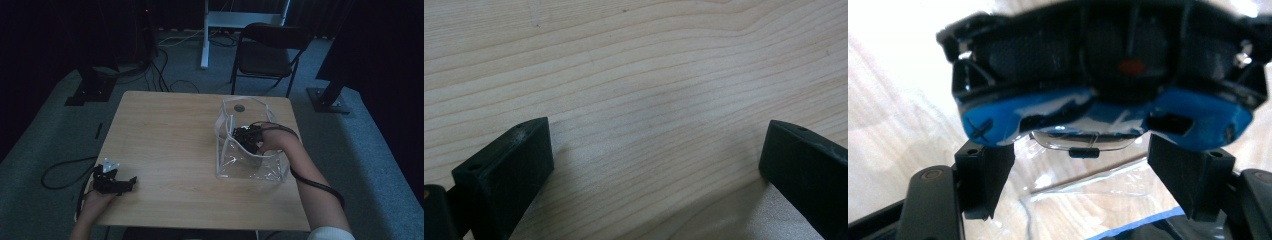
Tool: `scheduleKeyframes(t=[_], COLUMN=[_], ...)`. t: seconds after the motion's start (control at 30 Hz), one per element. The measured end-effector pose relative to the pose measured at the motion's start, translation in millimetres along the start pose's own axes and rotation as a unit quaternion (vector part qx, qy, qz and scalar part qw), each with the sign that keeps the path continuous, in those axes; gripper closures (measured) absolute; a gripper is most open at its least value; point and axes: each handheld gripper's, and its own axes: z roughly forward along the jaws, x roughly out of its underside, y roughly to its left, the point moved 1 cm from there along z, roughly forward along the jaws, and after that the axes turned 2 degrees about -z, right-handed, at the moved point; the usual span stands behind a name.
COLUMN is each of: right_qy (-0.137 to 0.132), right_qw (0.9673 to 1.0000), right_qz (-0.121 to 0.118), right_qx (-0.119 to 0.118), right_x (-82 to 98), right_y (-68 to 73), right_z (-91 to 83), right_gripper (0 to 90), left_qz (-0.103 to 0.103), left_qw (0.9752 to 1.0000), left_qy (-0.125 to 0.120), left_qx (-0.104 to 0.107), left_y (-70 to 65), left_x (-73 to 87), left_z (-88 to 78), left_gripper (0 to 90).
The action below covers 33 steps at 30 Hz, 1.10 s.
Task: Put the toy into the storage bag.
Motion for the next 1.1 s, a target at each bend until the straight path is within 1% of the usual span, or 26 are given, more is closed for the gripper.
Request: scheduleKeyframes(t=[0.03,0.13,0.23,0.33,0.37,0.47,0.5,0.53,0.57,0.7,0.73,0.77,0.8,0.9,0.93,1.03,1.1], right_qy=[0.004,0.006,0.010,0.016,0.019,0.015,0.017,0.017,0.020,0.014,0.006,0.006,-0.009,-0.014,-0.018,-0.019,-0.021], right_qw=[1.0000,1.0000,0.9999,0.9998,0.9997,0.9997,0.9997,0.9997,0.9995,0.9995,0.9995,0.9995,0.9987,0.9985,0.9978,0.9973,0.9973], right_qz=[-0.001,0.000,-0.003,-0.007,-0.007,-0.009,-0.003,-0.003,0.008,0.014,0.018,0.018,0.033,0.034,0.043,0.048,0.048], right_qx=[0.001,-0.006,-0.010,-0.011,-0.016,-0.019,-0.020,-0.020,-0.024,-0.024,-0.026,-0.026,-0.039,-0.040,-0.048,-0.053,-0.051], right_x=[-0.8,-1.8,-3.5,-4.4,-5.0,-4.1,-3.9,-3.9,-3.2,-2.8,-2.5,-2.5,-1.4,-1.0,0.6,1.3,1.3], right_y=[0.9,1.0,-3.5,-3.9,-3.1,-4.0,-3.7,-3.7,-3.1,-2.3,-3.2,-3.2,-4.9,-5.9,-7.7,-8.0,-8.0], right_z=[1.3,4.3,12.0,14.4,15.0,15.1,14.9,14.9,14.8,13.0,10.3,10.3,2.8,0.6,-1.4,-1.4,-1.7], right_gripper=[26.4,26.4,26.4,26.3,26.3,26.2,26.1,26.1,25.9,25.6,24.9,24.9,23.6,22.3,20.5,18.4,18.4], left_qz=[0.000,0.000,0.000,0.000,0.000,0.000,0.000,0.000,0.000,0.000,0.000,0.000,0.000,-0.001,0.000,0.000,0.000], left_qw=[1.0000,1.0000,1.0000,1.0000,1.0000,1.0000,1.0000,1.0000,1.0000,1.0000,1.0000,1.0000,1.0000,1.0000,1.0000,1.0000,1.0000], left_qy=[0.000,0.000,0.000,0.000,0.000,0.000,0.000,0.000,0.000,0.000,0.000,0.000,0.000,0.000,0.000,0.000,0.000], left_qx=[0.000,0.000,0.000,0.000,0.000,0.000,0.000,0.000,0.000,0.000,0.000,0.000,0.000,0.000,0.000,0.000,0.000], left_y=[0.0,0.0,0.0,0.0,0.0,0.0,0.0,0.0,0.0,0.0,0.0,0.0,-0.1,-0.1,-0.2,-0.3,-0.3], left_x=[0.0,0.0,0.0,0.0,0.0,0.0,0.0,0.0,0.0,0.0,0.0,0.0,0.1,0.1,0.3,0.4,0.4], left_z=[0.0,0.0,0.0,0.0,0.0,0.0,0.0,0.0,0.0,0.0,0.0,0.0,0.0,-0.2,-0.2,-0.3,-0.4], left_gripper=[1.4,1.4,1.4,1.4,1.4,1.4,1.4,1.4,1.4,1.4,1.4,1.4,1.4,1.5,1.5,1.5,1.4])
